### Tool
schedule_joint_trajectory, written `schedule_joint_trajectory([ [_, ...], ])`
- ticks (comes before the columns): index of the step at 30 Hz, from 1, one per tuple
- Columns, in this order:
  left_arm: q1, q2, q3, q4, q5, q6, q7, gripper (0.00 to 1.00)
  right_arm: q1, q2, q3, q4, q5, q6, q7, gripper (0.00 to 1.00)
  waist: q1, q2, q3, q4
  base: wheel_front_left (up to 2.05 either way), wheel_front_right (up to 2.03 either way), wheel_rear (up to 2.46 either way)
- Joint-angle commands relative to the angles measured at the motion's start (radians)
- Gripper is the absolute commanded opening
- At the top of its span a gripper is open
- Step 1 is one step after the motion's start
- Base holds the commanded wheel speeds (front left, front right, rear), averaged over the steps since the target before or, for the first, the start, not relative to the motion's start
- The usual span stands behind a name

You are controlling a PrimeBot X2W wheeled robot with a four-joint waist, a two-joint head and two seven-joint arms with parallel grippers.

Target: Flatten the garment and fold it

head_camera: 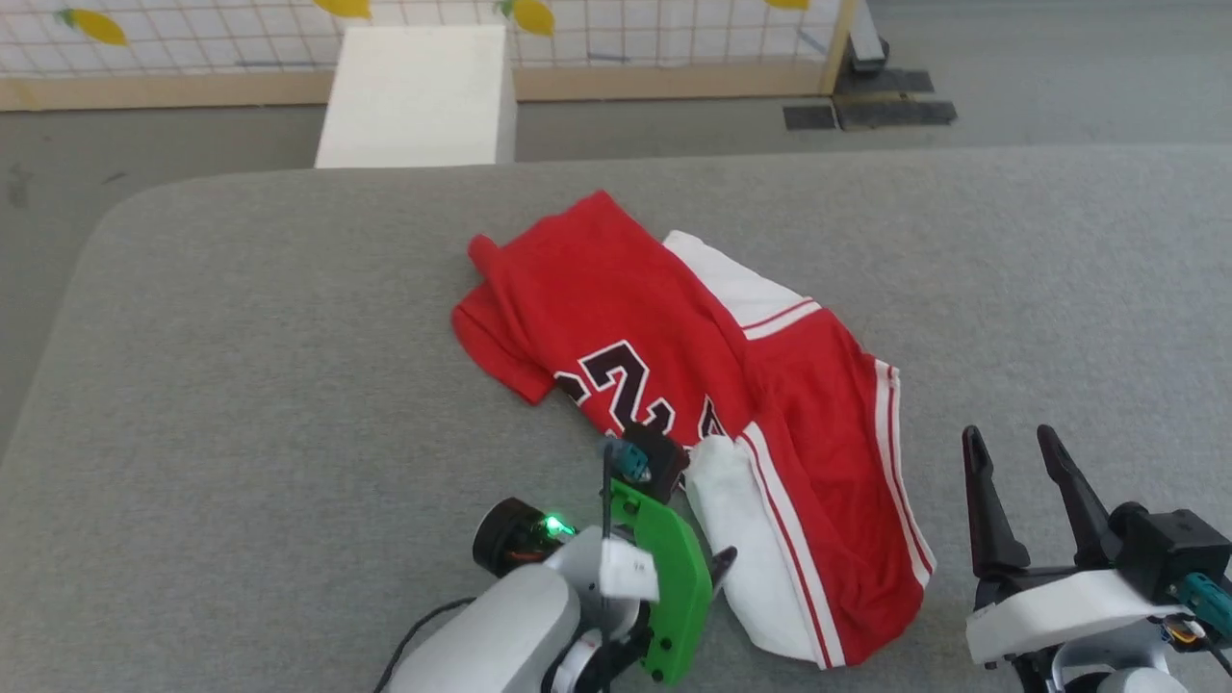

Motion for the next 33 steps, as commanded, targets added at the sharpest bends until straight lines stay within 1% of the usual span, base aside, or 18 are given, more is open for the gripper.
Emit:
schedule_joint_trajectory([
  [1,-0.023,-0.006,-0.003,0.019,-0.010,-0.001,0.017,1.00,-0.019,0.001,0.002,0.001,-0.005,-0.002,-0.002,1.00,0.0000,0.0000,0.031,-0.031,0.00,0.00,0.00],
  [5,-0.044,-0.035,0.004,0.063,-0.041,-0.011,0.033,1.00,-0.031,0.001,0.001,0.010,0.000,-0.002,-0.009,1.00,0.0000,0.0000,0.057,-0.050,0.00,0.00,0.00],
  [8,-0.055,-0.040,-0.007,0.104,-0.038,-0.018,0.040,1.00,-0.037,0.001,0.003,0.021,0.000,-0.002,-0.016,1.00,0.0000,0.0000,0.067,-0.058,0.00,0.00,0.00],
  [9,-0.054,-0.040,-0.012,0.115,-0.040,-0.022,0.046,0.89,-0.039,0.001,0.003,0.024,0.001,-0.002,-0.019,1.00,0.0000,0.0000,0.069,-0.059,0.00,0.00,0.00],
  [10,-0.053,-0.038,-0.017,0.125,-0.042,-0.030,0.050,0.00,-0.040,0.001,0.003,0.028,0.002,-0.002,-0.021,1.00,0.0000,0.0000,0.069,-0.059,0.00,0.00,0.00],
  [13,-0.043,-0.025,-0.020,0.139,-0.042,-0.036,0.042,0.00,-0.041,0.001,-0.005,0.038,0.004,-0.002,-0.026,1.00,0.0000,0.0000,0.061,-0.052,0.00,0.00,0.00],
  [17,-0.010,0.005,0.003,0.120,-0.037,-0.012,-0.014,0.00,-0.037,0.001,-0.016,0.052,0.003,-0.002,-0.031,1.00,0.0000,0.0000,0.030,-0.026,0.00,0.00,0.00],
  [18,0.027,0.038,0.027,0.080,-0.038,0.012,-0.051,0.00,-0.027,0.001,-0.023,0.058,0.000,-0.002,-0.030,1.00,0.0000,0.0000,-0.002,0.000,0.00,0.00,0.00],
  [22,0.089,0.101,0.081,-0.011,-0.047,0.067,-0.091,0.00,-0.012,0.001,-0.035,0.059,-0.005,-0.002,-0.024,1.00,0.0000,0.0000,-0.041,0.040,0.00,0.00,0.00],
  [25,0.130,0.159,0.141,-0.095,-0.046,0.126,-0.130,0.00,-0.003,0.001,-0.043,0.056,-0.007,-0.002,-0.015,1.00,0.0000,0.0000,-0.061,0.071,0.00,0.00,0.00],
  [29,0.174,0.216,0.235,-0.170,-0.048,0.198,-0.202,0.00,0.001,0.001,-0.039,0.050,-0.008,-0.002,-0.003,1.00,0.0000,0.0000,-0.065,0.099,0.00,0.00,0.00],
  [33,0.209,0.258,0.302,-0.196,-0.034,0.256,-0.270,0.00,0.000,0.001,-0.033,0.050,-0.009,-0.002,0.008,1.00,0.0000,0.0000,-0.058,0.112,0.00,0.00,0.00],
])
